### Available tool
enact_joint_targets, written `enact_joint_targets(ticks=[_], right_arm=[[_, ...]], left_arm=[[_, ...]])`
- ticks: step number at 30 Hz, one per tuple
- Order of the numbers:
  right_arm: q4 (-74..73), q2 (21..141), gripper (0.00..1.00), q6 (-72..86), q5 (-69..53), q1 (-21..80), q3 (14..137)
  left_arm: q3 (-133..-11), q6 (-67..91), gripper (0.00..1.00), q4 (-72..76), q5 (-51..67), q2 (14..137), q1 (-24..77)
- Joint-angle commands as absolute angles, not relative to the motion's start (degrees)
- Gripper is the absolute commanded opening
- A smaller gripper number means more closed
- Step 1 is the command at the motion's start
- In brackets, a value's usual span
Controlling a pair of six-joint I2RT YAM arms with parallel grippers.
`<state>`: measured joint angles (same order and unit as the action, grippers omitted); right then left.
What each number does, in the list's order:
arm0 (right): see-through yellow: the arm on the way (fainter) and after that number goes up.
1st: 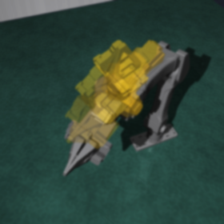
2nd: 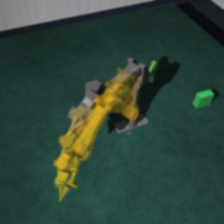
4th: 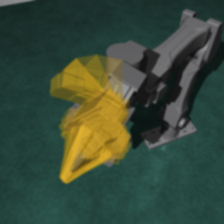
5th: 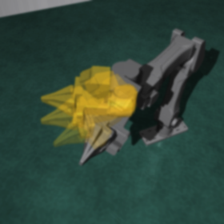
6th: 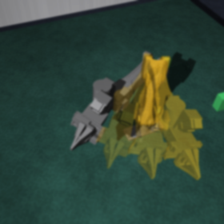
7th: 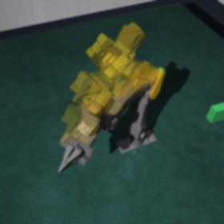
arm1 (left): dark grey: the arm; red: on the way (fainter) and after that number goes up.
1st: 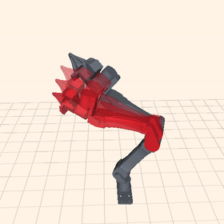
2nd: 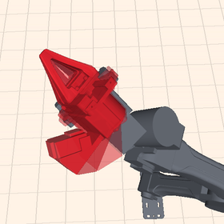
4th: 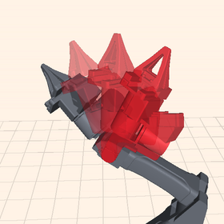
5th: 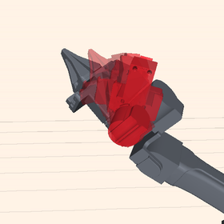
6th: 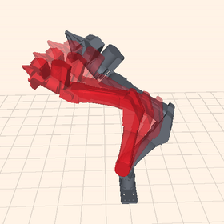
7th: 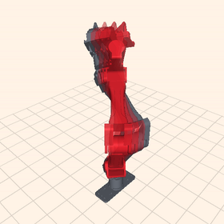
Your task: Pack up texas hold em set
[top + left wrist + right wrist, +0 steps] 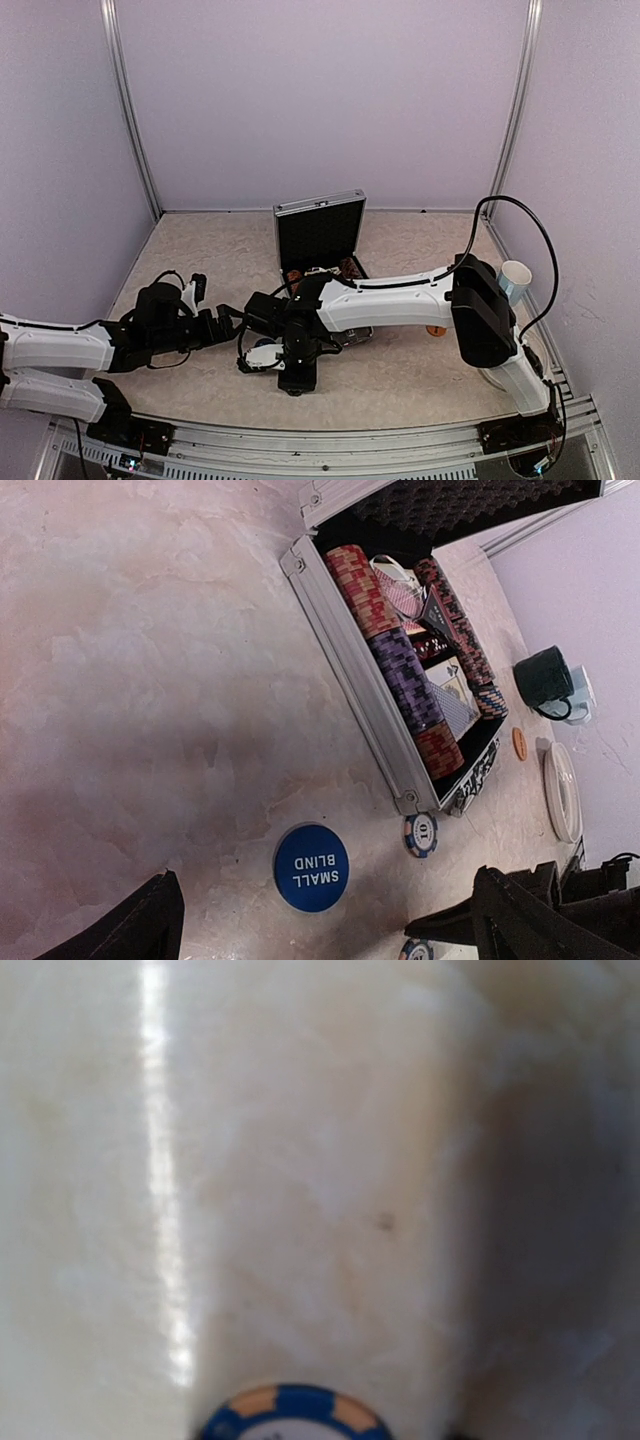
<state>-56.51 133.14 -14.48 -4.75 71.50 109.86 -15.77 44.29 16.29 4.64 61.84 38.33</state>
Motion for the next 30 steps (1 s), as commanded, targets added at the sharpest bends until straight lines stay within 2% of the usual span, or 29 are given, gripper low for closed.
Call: enact_joint_targets(ticks=[1, 3, 8, 11, 15, 23, 30], right_arm=[[-58.1, 132.25, 0.64, -14.15, -3.83, 72.05, 110.97], [-58.41, 132.78, 0.7, -13.92, -3.7, 72.22, 110.73], [-59.07, 134.47, 0.71, -13.82, -4.93, 72.33, 110.39], [-59.67, 135.73, 0.68, -13.86, -4.52, 72.33, 110.73], [-61.07, 137.19, 0.55, -13.97, -3.83, 72.63, 110.93], [-61.06, 137.58, 0.57, -13.89, -1.97, 74.27, 110.44], [-60.94, 137.71, 0.48, -13.28, -0.77, 74.49, 110.42]], left_arm=[[-14.85, 43.77, 0.99, 17.74, 6.01, 62.54, 38.58], [-14.94, 43.81, 0.99, 17.86, 6.03, 62.49, 38.58], [-15.03, 43.81, 0.99, 17.77, 6.06, 62.07, 38.65], [-15.09, 43.81, 0.99, 17.45, 5.93, 61.97, 38.67], [-15.29, 43.68, 0.99, 16.56, 5.13, 61.47, 38.67], [-15.38, 43.74, 0.99, 16.69, 5.22, 61.9, 38.67], [-15.08, 43.81, 0.99, 16.33, 5.0, 60.89, 38.67]])
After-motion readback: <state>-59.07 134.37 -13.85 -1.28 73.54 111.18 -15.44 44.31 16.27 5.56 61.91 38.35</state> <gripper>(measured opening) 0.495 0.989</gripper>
